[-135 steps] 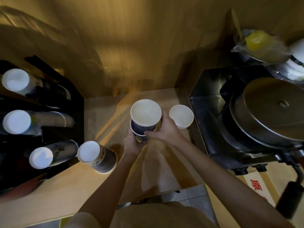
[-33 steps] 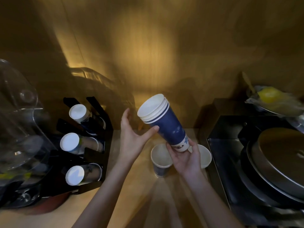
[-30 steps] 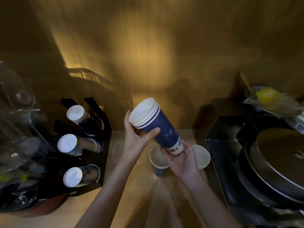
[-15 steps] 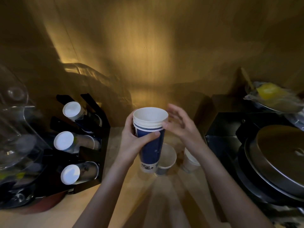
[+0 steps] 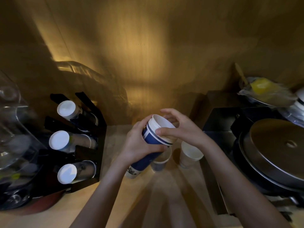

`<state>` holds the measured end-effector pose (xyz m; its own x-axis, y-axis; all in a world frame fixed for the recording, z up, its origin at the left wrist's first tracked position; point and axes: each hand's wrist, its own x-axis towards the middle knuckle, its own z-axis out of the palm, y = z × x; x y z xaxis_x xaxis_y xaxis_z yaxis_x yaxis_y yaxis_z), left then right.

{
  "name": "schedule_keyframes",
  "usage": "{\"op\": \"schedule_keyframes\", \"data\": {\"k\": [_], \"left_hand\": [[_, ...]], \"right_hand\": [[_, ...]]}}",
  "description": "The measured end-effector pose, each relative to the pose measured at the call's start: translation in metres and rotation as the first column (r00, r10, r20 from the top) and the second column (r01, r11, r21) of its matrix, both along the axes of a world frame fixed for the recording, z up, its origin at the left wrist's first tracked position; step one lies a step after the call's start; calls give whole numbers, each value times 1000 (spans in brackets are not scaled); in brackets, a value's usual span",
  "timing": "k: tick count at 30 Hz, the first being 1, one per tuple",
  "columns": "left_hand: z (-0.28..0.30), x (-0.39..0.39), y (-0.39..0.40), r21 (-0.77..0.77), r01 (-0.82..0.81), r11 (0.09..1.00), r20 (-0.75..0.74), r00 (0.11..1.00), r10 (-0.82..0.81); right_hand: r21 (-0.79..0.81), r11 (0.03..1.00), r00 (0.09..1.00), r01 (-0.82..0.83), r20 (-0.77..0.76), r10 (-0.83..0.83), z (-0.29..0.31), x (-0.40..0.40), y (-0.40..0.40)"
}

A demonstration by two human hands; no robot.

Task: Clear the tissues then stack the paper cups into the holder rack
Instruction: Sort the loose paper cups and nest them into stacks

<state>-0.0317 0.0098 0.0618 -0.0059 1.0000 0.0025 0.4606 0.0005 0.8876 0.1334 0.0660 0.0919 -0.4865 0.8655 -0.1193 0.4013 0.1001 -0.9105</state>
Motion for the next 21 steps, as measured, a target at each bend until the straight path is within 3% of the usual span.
{"op": "schedule_keyframes", "data": {"k": [2,5,9,13,21], "left_hand": [[-2,1,-1,-20,25,999,1,1000,-25],[-7,-3,-3,-81,62,995,9,998,-62],[-11,-10,-9,-181,33,983,229,973,9],[-11,-10,-14,-216,36,976,342,939,41],[-7,13,-10,-178,111,978,392,919,-33]], "right_hand": [[4,1000,999,27,-25,-27,0,6,1],[-55,981,965,184,-179,-191,3,19,6],[-252,883,798,396,-380,-467,-6,51,17],[-527,808,623,263,-547,-560,-26,71,8],[-616,770,611,165,-549,-571,-54,84,-18]]}}
